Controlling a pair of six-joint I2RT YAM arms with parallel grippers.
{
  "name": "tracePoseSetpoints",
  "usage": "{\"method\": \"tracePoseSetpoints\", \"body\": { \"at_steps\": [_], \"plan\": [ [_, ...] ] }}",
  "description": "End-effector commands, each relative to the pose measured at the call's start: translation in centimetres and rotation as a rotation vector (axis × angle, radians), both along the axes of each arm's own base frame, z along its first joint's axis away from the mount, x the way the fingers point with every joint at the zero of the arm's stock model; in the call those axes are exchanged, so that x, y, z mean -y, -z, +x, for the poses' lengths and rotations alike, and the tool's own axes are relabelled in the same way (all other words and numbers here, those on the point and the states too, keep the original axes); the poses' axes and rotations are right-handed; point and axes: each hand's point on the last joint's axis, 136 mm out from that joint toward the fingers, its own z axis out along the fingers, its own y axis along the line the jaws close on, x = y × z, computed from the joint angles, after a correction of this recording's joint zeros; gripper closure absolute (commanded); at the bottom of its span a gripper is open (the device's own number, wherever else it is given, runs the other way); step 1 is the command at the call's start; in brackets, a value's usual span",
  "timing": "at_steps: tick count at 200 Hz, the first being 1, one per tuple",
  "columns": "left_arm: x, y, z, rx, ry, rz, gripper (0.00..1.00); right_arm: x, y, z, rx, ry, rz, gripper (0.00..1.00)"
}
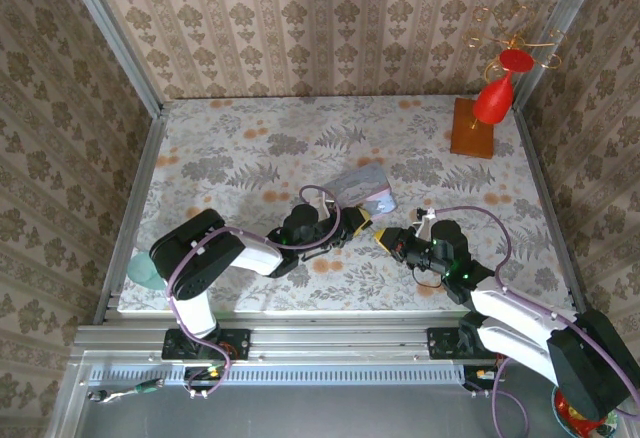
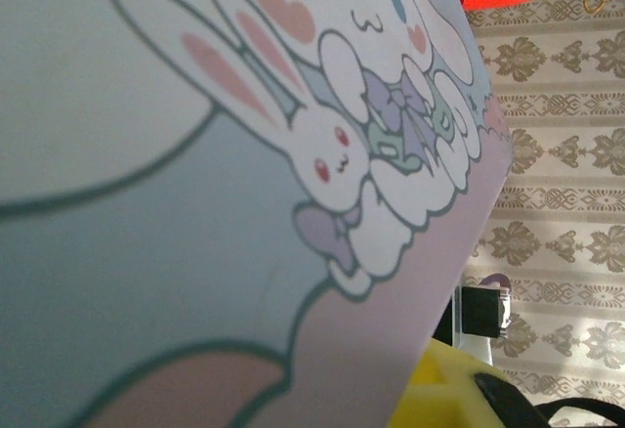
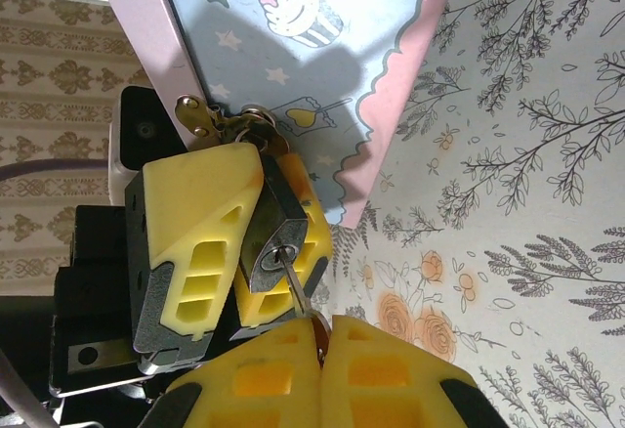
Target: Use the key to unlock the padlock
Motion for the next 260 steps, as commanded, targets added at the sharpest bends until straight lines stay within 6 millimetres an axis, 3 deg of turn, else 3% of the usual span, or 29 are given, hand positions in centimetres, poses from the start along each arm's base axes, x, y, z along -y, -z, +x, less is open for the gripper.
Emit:
{"method": "tracePoseSetpoints", "body": {
  "at_steps": [1, 50, 102, 173, 206, 260],
  "plan": [
    [2.1, -2.5, -2.9, 0.035, 0.109, -0.058, 1.00, 0.4, -2.3, 1.7, 0.103, 0.063, -0.012, 1.00],
    [3.0, -2.2, -3.1, 0.026, 0.118, -0.065, 1.00, -0.4, -3.0, 1.5, 0.115, 0.045, 0.012, 1.00],
    [2.5, -2.0, -3.3, 0.031, 0.120, -0.050, 1.00, 0.7, -2.4, 1.9, 0.084, 0.077, 0.007, 1.00],
    [2.7, -1.6, -3.7, 0.027, 0.133, -0.037, 1.00, 0.0, -4.0, 2.5, 0.091, 0.062, 0.070, 1.00],
    [2.5, -2.1, -3.8, 0.035, 0.132, -0.045, 1.00, 1.4, -2.7, 3.1, 0.065, 0.095, 0.046, 1.00],
    [2.2, -2.6, -3.6, 0.047, 0.113, -0.052, 1.00, 0.9, -2.6, 3.3, 0.056, 0.070, 0.077, 1.00]
  ]
}}
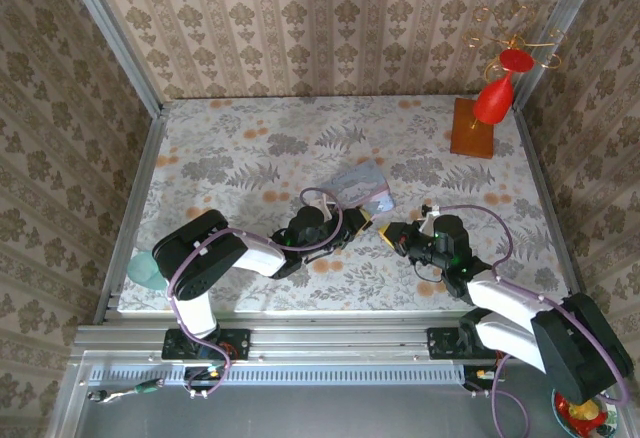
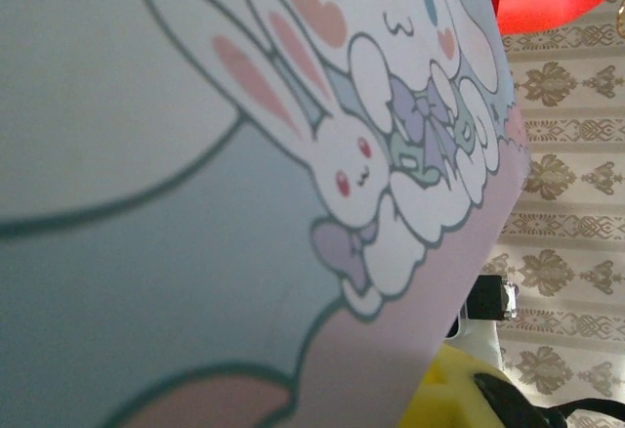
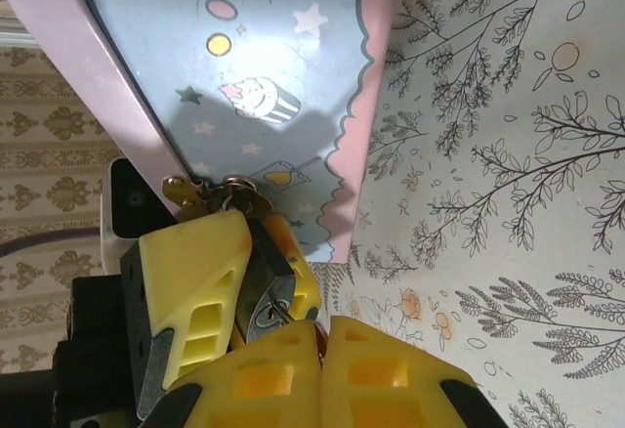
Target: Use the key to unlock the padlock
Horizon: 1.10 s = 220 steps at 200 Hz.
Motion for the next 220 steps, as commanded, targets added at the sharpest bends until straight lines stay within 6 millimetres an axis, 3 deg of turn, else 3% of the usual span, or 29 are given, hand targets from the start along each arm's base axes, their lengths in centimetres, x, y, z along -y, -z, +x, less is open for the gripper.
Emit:
{"method": "tracePoseSetpoints", "body": {
  "at_steps": [1, 55, 126, 157, 197, 220],
  "plan": [
    [2.0, -3.7, -3.9, 0.052, 0.167, -0.100, 1.00, -0.5, -3.8, 1.4, 0.112, 0.011, 0.047, 1.00],
    [2.7, -4.3, -3.4, 0.064, 0.159, -0.115, 1.00, -1.7, -3.5, -0.2, 0.116, -0.003, 0.021, 1.00],
    [2.8, -4.6, -3.4, 0.067, 0.138, -0.121, 1.00, -3.0, -4.6, -0.5, 0.143, -0.003, 0.033, 1.00],
    [2.8, -4.8, -3.3, 0.066, 0.112, -0.141, 1.00, -3.7, -4.0, -1.0, 0.123, 0.024, 0.055, 1.00],
    [2.9, -5.2, -3.6, 0.067, 0.114, -0.153, 1.00, -2.6, -4.3, -0.7, 0.132, 0.068, 0.040, 1.00],
    [2.6, -5.2, -3.9, 0.067, 0.117, -0.150, 1.00, -0.4, -3.8, 0.0, 0.113, 0.111, 0.024, 1.00]
  ]
}}
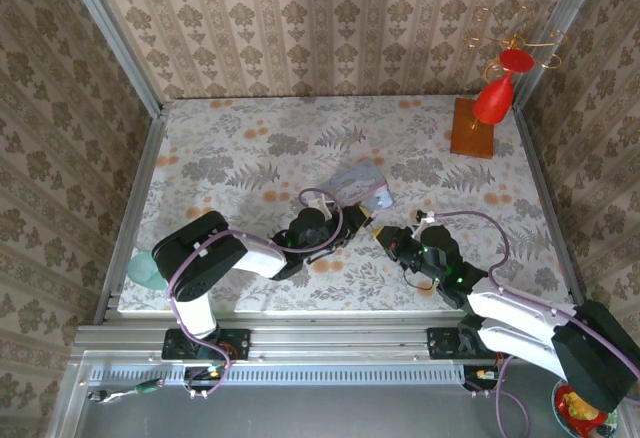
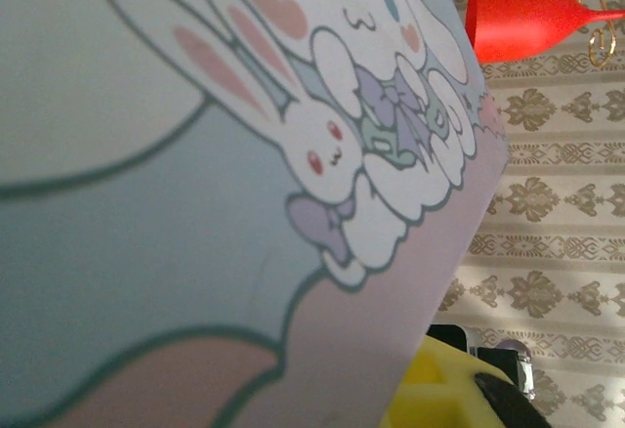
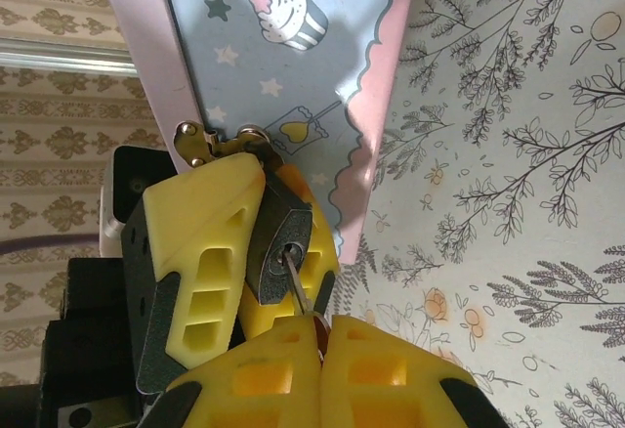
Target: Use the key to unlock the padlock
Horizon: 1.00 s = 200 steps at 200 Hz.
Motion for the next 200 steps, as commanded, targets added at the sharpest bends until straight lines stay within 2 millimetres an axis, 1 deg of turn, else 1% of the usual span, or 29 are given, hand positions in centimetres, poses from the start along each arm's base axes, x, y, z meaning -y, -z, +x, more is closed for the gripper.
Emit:
{"method": "tracePoseSetpoints", "body": {
  "at_steps": [1, 10, 19, 67, 99, 138, 152, 167, 200],
  "plan": [
    [2.6, -4.2, -4.3, 0.047, 0.177, -0.121, 1.00, 1.1, -2.6, 1.1, 0.075, 0.026, 0.045, 1.00],
    [2.6, -4.2, -4.4, 0.047, 0.179, -0.121, 1.00, 1.8, -2.5, 1.3, 0.070, 0.037, 0.053, 1.00],
    [2.7, -4.3, -4.6, 0.048, 0.183, -0.123, 1.00, 2.0, -2.6, 1.4, 0.070, 0.039, 0.054, 1.00],
    [3.6, -5.2, -5.0, 0.056, 0.206, -0.136, 1.00, 1.2, -2.8, 1.5, 0.069, 0.007, 0.072, 1.00],
    [4.0, -5.2, -5.2, 0.054, 0.210, -0.136, 1.00, 0.3, -3.5, 1.3, 0.101, -0.014, 0.052, 1.00],
    [4.5, -5.3, -5.6, 0.047, 0.227, -0.139, 1.00, 0.4, -3.5, 1.6, 0.116, -0.006, 0.026, 1.00],
    [4.5, -5.3, -6.1, 0.042, 0.236, -0.143, 1.00, 0.3, -3.6, 1.6, 0.121, -0.010, 0.031, 1.00],
    [4.7, -5.0, -6.6, 0.036, 0.246, -0.123, 1.00, 0.3, -3.9, 1.7, 0.126, -0.008, 0.037, 1.00],
    [5.0, -4.6, -6.8, 0.030, 0.249, -0.126, 1.00, -0.4, -5.1, 1.7, 0.147, -0.023, 0.069, 1.00]
  ]
}}
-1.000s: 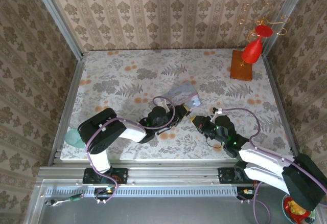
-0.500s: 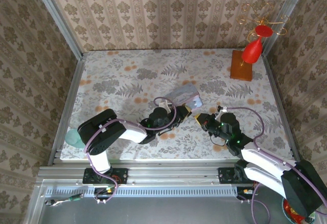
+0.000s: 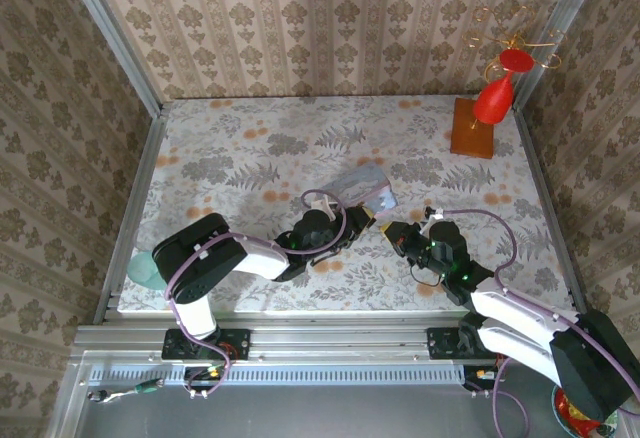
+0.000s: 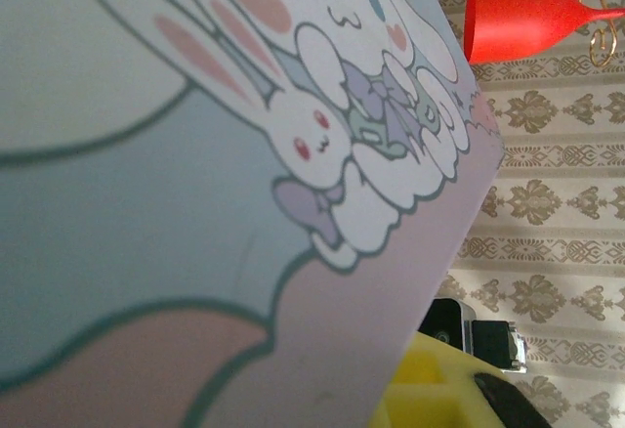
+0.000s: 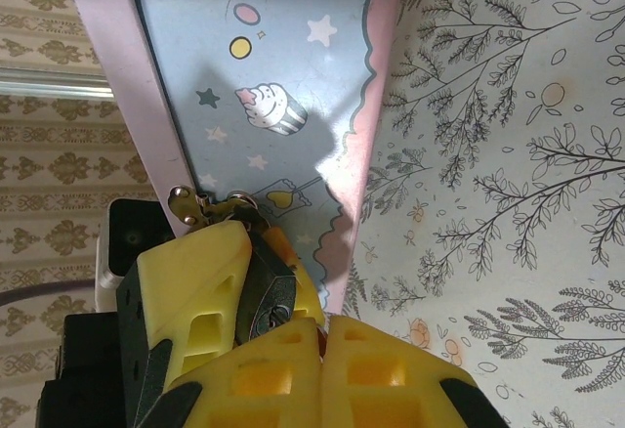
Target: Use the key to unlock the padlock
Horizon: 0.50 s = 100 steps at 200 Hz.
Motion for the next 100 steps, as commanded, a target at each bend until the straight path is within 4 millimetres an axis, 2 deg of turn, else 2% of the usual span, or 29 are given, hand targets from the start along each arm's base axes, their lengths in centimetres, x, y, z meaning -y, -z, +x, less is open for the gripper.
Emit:
{"method": "tracePoseSetpoints", "body": {
  "at_steps": [1, 37, 74, 100],
  "plan": [
    [4.3, -4.4, -6.3, 0.033, 0.268, -0.135, 1.00, -2.0, -5.3, 0.9, 0.147, -0.049, 0.076, 1.00],
    [4.5, -4.3, -6.3, 0.030, 0.272, -0.140, 1.00, -2.8, -5.7, 0.5, 0.158, -0.067, 0.073, 1.00],
    [4.0, -4.4, -6.4, 0.035, 0.266, -0.131, 1.00, -1.3, -4.7, 1.0, 0.145, -0.027, 0.036, 1.00],
    [3.3, -3.7, -6.0, 0.040, 0.245, -0.087, 1.00, -0.5, -3.9, 1.0, 0.128, -0.020, -0.008, 1.00]
  ]
}}
